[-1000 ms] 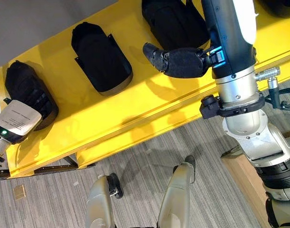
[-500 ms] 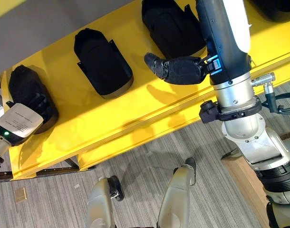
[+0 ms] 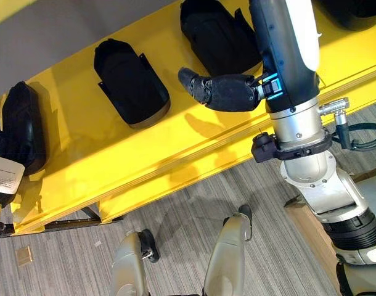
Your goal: Move parts from the plastic box to the shelf.
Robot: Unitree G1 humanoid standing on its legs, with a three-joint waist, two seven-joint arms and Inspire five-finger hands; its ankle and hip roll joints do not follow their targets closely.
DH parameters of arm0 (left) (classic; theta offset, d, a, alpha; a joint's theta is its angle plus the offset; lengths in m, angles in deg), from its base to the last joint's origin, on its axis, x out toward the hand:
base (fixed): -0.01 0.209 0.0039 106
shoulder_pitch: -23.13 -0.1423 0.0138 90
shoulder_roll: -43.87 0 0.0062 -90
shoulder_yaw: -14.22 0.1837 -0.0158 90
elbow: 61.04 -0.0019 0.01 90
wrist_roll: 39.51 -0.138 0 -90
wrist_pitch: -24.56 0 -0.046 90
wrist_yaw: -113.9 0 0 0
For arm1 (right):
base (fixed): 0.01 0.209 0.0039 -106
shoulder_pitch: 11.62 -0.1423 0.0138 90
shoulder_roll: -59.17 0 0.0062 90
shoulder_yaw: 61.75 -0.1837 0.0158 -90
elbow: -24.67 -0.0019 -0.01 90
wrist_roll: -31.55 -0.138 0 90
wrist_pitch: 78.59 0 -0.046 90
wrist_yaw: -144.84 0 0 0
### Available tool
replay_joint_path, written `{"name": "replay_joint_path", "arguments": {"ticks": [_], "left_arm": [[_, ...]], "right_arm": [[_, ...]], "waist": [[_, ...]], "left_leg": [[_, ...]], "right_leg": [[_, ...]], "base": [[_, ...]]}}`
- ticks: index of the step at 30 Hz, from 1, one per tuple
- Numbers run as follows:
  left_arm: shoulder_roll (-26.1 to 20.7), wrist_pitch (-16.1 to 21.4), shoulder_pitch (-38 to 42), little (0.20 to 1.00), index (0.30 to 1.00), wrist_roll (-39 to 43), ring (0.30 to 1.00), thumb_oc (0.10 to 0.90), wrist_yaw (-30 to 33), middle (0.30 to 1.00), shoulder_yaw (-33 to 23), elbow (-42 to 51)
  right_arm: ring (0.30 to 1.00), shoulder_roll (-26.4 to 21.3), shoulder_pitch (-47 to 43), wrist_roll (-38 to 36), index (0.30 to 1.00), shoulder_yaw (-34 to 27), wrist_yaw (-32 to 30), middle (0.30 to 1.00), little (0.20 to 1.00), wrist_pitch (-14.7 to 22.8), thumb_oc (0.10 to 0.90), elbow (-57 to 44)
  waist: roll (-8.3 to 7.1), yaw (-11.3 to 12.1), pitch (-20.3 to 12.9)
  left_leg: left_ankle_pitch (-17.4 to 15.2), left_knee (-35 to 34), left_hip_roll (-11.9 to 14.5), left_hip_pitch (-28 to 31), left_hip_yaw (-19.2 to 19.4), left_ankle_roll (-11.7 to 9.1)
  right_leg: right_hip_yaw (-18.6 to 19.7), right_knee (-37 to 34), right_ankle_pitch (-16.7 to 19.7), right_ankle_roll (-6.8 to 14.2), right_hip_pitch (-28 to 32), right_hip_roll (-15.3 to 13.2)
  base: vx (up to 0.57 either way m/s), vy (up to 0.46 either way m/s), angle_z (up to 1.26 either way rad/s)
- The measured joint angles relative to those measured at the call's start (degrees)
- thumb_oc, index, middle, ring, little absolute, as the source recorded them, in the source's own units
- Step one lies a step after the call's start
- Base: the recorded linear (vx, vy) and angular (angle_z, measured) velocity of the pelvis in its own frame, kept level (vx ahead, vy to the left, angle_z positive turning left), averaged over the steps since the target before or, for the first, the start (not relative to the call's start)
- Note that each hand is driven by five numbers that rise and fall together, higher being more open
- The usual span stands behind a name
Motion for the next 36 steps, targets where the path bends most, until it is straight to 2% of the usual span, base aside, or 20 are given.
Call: {"name": "replay_joint_path", "arguments": {"ticks": [5, 11, 16, 21, 36], "left_arm": [[0.00, 1.20, 0.44, 1.000, 1.000, 0.12, 1.000, 0.900, 1.09, 1.000, 0.00, 1.38], [-0.04, 4.11, 0.24, 1.000, 1.000, 0.16, 1.000, 0.900, 0.82, 1.000, 0.01, 11.72], [-0.24, 7.54, 1.03, 1.000, 1.000, 0.20, 1.000, 0.900, -1.30, 1.000, 0.01, 19.19], [-1.48, 8.87, 1.80, 1.000, 1.000, 0.59, 1.000, 0.900, -4.38, 1.000, 0.01, 22.08], [-2.54, 8.61, 1.45, 1.000, 1.000, -0.03, 1.000, 0.900, -13.71, 1.000, -0.53, 29.25]], "right_arm": [[1.000, 0.71, 0.00, 0.05, 1.000, -0.01, -0.01, 1.000, 1.000, -0.04, 0.900, -0.01], [1.000, 0.72, 0.12, 0.74, 1.000, -0.03, -0.03, 1.000, 1.000, -0.10, 0.900, -0.02], [1.000, 0.80, 0.42, 2.24, 1.000, -0.10, -0.12, 1.000, 1.000, -0.06, 0.900, -0.02], [1.000, 0.99, 0.87, 2.31, 1.000, -0.21, -0.28, 1.000, 1.000, 0.12, 0.900, -0.02], [1.000, 3.02, 4.69, 4.42, 1.000, -1.48, -0.31, 1.000, 1.000, 0.36, 0.900, -0.02]], "waist": [[-0.32, 0.05, 0.03], [-0.41, 0.78, 0.08], [-0.63, 1.24, 0.07], [-1.19, 1.23, 0.06], [-1.31, 1.99, 0.09]], "left_leg": [[0.01, 0.05, 0.23, -0.02, -0.01, -0.01], [0.15, 0.03, 0.27, -0.09, -0.14, -0.29], [0.33, 0.01, 0.58, -0.85, -0.94, -0.54], [0.35, -0.05, 0.60, -0.97, -1.15, -0.58], [0.37, -0.09, 0.59, -1.24, -1.51, -0.61]], "right_leg": [[-0.02, 0.08, 0.00, 0.00, -0.03, 0.22], [-0.10, 0.46, -0.13, -0.03, -0.17, 0.26], [-0.92, 0.93, -0.44, -0.24, -0.41, 0.53], [-1.10, 1.09, -0.61, -0.26, -0.39, 0.55], [-1.40, 1.02, -0.68, -0.24, -0.25, 0.54]], "base": [[0.00, 0.000, 0.00], [-0.01, -0.028, 0.01], [-0.01, -0.037, 0.05], [0.00, 0.000, 0.00], [0.00, 0.000, 0.00]]}}
